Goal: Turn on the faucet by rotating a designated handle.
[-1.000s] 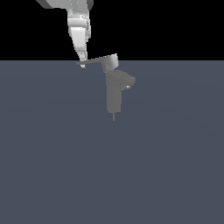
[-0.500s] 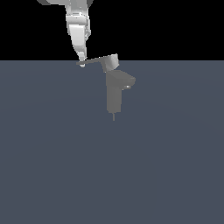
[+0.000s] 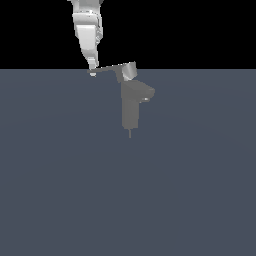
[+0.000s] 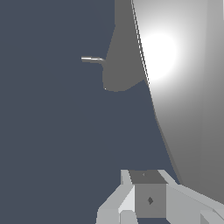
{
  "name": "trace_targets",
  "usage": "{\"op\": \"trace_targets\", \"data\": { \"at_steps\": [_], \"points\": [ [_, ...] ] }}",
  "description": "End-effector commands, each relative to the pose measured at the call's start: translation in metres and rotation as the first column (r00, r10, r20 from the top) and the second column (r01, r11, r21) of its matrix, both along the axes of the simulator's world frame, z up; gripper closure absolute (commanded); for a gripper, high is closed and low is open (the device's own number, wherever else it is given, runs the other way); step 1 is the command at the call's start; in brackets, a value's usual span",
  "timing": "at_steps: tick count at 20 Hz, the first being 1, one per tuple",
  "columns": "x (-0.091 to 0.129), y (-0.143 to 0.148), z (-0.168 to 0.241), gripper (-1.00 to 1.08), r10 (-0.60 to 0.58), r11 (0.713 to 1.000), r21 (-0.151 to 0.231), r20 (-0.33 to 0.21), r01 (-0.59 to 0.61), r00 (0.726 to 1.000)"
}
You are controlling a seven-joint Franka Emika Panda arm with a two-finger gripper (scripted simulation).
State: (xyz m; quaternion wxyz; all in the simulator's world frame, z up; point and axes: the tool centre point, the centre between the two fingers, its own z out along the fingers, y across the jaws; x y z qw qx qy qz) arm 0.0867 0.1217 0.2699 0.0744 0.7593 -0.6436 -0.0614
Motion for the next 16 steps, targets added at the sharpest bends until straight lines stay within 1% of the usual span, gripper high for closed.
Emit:
{"op": "trace_targets", "data": {
  "at_steps": [1,16],
  "points": [
    [-0.007,-0.003,0.002,1.08,-0.003,1.0,-0.002,-0.004,0.003,1.0],
    [-0.043,-0.007,0.009,1.08,-0.003,1.0,-0.002,-0.004,0.003,1.0]
  ]
}}
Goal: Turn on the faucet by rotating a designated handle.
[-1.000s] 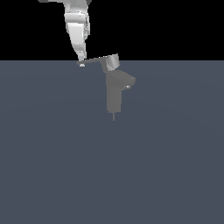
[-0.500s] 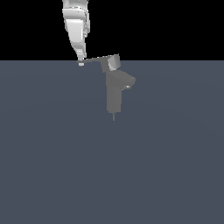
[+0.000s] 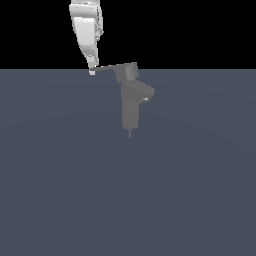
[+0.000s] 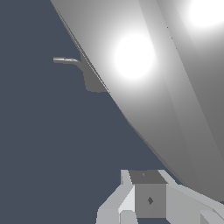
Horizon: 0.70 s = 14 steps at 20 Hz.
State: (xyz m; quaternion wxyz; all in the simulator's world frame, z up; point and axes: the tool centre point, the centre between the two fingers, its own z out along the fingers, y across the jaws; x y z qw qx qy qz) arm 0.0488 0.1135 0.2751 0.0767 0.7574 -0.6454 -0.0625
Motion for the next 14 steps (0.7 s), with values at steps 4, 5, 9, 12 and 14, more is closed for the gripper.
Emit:
{"op": "trace_targets", "data": {
  "at_steps": [4,5,9,12,14],
  "points": [
    [-0.016,0.0,0.006,1.08,0.002,1.0,0.0,0.001,-0.002,1.0],
    [-0.019,-0.001,0.007,1.08,0.002,1.0,0.0,0.001,-0.002,1.0],
    [-0.02,-0.007,0.002,1.08,0.0,1.0,-0.003,-0.005,0.0,1.0],
    [-0.027,-0.015,0.004,1.08,0.001,1.0,-0.002,-0.004,-0.001,1.0],
    [-0.031,-0.02,0.005,1.08,0.001,1.0,-0.002,-0.004,-0.001,1.0]
  ]
}}
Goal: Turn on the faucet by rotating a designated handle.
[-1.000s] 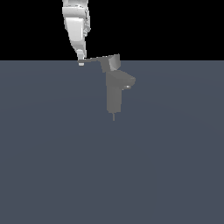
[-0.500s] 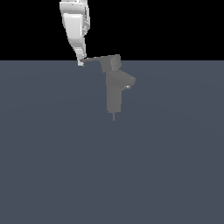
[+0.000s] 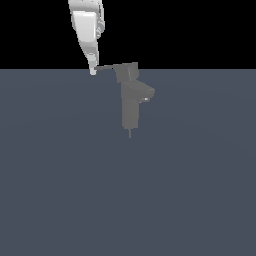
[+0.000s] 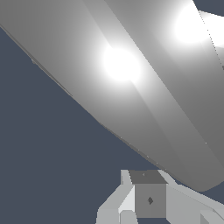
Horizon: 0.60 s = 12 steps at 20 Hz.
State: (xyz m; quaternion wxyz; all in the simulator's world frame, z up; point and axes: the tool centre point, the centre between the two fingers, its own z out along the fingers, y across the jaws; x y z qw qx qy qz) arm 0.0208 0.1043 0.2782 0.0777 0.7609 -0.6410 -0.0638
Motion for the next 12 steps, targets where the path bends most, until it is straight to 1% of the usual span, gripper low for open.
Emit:
{"op": "trace_targets", "data": {
  "at_steps": [1,12],
  "points": [
    [-0.006,-0.014,0.003,1.08,-0.01,1.0,-0.003,0.0,0.01,1.0],
    [-0.032,-0.047,0.012,1.08,-0.01,1.0,-0.002,0.002,0.01,1.0]
  ]
}}
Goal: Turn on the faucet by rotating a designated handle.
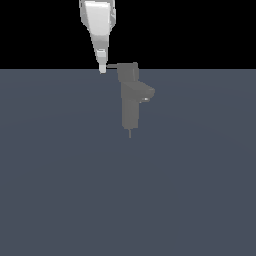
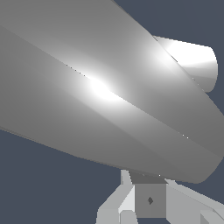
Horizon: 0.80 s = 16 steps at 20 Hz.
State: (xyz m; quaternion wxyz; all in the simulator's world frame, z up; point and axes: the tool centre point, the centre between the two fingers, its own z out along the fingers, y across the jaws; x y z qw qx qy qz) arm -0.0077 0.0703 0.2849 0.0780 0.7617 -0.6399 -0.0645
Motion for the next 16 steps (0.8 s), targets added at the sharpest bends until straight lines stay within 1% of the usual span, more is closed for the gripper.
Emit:
{"op": "trace_targets", "data": {
  "at_steps": [1,8,9,10,16],
  "points": [
    [-0.006,-0.016,0.006,1.08,-0.012,1.0,-0.003,0.004,0.012,1.0],
    [-0.024,-0.038,0.012,1.08,-0.012,1.0,-0.002,0.005,0.012,1.0],
    [-0.024,-0.038,0.012,1.08,-0.012,1.0,-0.002,0.005,0.012,1.0],
    [-0.024,-0.026,0.006,1.08,0.003,1.0,-0.001,-0.005,-0.003,1.0],
    [-0.019,-0.07,0.009,1.08,-0.002,1.0,-0.001,-0.001,0.002,1.0]
  ]
}}
